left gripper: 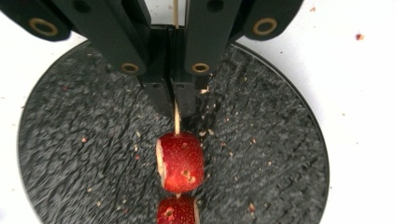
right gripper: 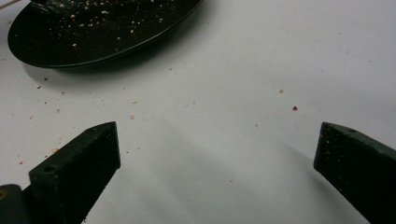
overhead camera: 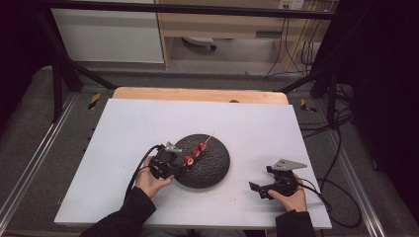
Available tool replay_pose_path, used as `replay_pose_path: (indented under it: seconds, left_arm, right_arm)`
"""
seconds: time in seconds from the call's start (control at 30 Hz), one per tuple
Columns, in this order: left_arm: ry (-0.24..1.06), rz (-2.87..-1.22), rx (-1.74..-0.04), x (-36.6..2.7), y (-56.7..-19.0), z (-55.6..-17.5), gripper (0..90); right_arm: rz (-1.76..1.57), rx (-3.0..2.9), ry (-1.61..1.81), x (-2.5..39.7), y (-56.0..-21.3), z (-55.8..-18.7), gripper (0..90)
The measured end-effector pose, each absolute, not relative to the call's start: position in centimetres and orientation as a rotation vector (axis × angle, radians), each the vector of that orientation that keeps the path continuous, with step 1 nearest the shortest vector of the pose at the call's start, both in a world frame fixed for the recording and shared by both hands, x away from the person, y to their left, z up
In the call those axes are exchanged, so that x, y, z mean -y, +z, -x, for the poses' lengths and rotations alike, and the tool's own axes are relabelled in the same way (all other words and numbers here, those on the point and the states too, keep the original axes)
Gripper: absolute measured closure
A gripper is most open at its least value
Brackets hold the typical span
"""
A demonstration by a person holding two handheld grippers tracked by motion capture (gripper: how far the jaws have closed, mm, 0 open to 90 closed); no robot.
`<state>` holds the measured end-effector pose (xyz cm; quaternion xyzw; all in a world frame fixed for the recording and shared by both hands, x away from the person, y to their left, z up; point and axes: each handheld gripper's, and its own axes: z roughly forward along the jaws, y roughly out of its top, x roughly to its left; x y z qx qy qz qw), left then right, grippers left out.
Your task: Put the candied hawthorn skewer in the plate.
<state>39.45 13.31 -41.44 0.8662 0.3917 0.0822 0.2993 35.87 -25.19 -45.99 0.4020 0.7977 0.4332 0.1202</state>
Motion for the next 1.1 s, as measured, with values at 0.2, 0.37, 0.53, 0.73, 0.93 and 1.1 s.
replay_pose_path:
  seconds: [0.2, 0.37, 0.53, 0.73, 0.93, 1.1]
  left_arm:
    - [0.204, -2.320, -1.061, -12.9, -41.9, -39.7, 88.5]
    - [0.202, -2.319, -1.071, -12.7, -42.1, -40.0, 88.4]
    - [0.207, -2.317, -1.068, -12.6, -42.2, -40.0, 88.3]
    - [0.220, -2.322, -1.050, -12.8, -42.1, -39.9, 83.2]
    - [0.268, -2.262, -1.009, -13.9, -41.2, -39.4, 64.4]
    - [0.287, -2.231, -0.953, -15.5, -40.7, -38.9, 45.3]
  right_arm:
    - [-1.181, -2.331, 1.276, 25.3, -46.0, -35.9, 1.2]
    - [-1.182, -2.332, 1.277, 25.3, -46.0, -35.9, 1.2]
    - [-1.182, -2.331, 1.279, 25.3, -46.0, -35.9, 1.2]
    - [-1.178, -2.327, 1.278, 25.3, -46.0, -35.9, 1.2]
    - [-1.185, -2.323, 1.278, 25.3, -46.0, -35.9, 1.1]
    - [-1.191, -2.321, 1.277, 25.3, -46.0, -35.8, 0.8]
